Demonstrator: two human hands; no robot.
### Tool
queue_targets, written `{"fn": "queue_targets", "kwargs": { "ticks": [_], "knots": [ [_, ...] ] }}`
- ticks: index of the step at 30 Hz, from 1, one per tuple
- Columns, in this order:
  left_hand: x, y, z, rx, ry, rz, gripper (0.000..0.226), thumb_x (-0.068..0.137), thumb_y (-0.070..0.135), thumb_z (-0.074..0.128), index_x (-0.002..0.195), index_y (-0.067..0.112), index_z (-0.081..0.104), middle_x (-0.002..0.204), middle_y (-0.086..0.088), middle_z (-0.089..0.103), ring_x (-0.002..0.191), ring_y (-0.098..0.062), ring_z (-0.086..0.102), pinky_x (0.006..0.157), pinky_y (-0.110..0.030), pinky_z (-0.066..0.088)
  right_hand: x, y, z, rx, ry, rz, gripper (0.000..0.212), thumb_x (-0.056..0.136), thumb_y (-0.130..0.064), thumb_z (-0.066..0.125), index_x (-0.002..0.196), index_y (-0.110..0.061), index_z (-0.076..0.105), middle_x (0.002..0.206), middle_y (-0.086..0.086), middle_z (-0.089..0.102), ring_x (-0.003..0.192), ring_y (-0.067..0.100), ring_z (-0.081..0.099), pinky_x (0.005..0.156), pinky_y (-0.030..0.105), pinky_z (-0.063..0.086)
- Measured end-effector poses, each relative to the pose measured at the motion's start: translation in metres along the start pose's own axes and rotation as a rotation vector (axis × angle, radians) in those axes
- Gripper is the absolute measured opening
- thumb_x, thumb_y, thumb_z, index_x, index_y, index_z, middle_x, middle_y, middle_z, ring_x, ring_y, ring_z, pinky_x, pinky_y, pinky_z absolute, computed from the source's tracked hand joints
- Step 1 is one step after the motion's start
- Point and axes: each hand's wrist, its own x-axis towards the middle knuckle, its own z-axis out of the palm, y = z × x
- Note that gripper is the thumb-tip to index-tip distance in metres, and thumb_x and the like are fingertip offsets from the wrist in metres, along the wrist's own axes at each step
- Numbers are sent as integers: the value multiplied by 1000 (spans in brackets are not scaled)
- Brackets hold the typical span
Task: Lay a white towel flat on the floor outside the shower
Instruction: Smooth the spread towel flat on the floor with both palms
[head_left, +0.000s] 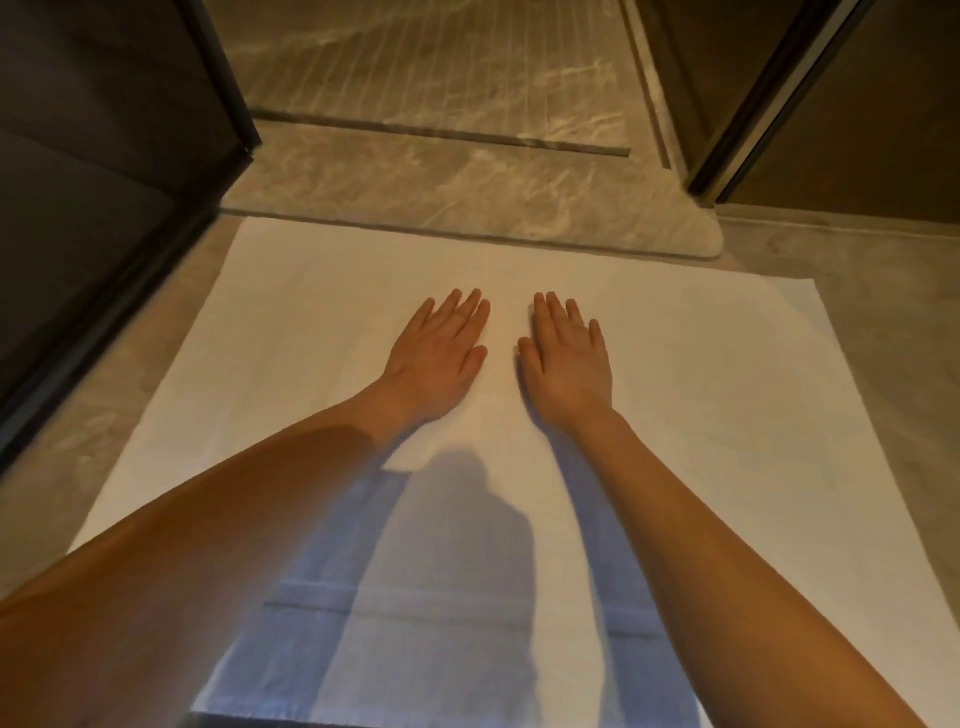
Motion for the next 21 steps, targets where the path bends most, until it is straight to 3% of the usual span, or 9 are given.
{"fn": "queue_targets", "kwargs": {
  "ticks": [6,14,18,21],
  "knots": [
    [6,-26,15,-24,16,-34,58,103,39,17,156,20,8,164,4,5,150,-11,0,121,-35,-2,4,48,7,-44,-17,22,60,102,-44,15,157,-21,9,165,-2,9,151,19,2,122,39,2],
    [-2,-11,-9,103,-62,-42,62,102,41,16,156,14,4,165,-5,2,151,-19,-1,120,-41,-6,0,33,-6,-65,-100,88,59,104,-39,17,157,-18,4,165,0,2,151,19,-2,122,41,1],
    [-76,40,3,-40,104,155,60,99,36,28,154,13,21,162,-7,21,150,-21,12,121,-43,2,-63,-13,1,159,8,64,60,102,-38,20,156,-11,16,164,7,14,151,24,7,121,40,4],
    [-128,50,24,-151,101,188,55,101,30,35,151,9,30,160,-8,27,150,-20,15,121,-45,11,-124,-35,21,42,-28,-22,59,102,-39,21,156,-16,17,164,2,15,151,21,7,121,40,3]
  ]
}}
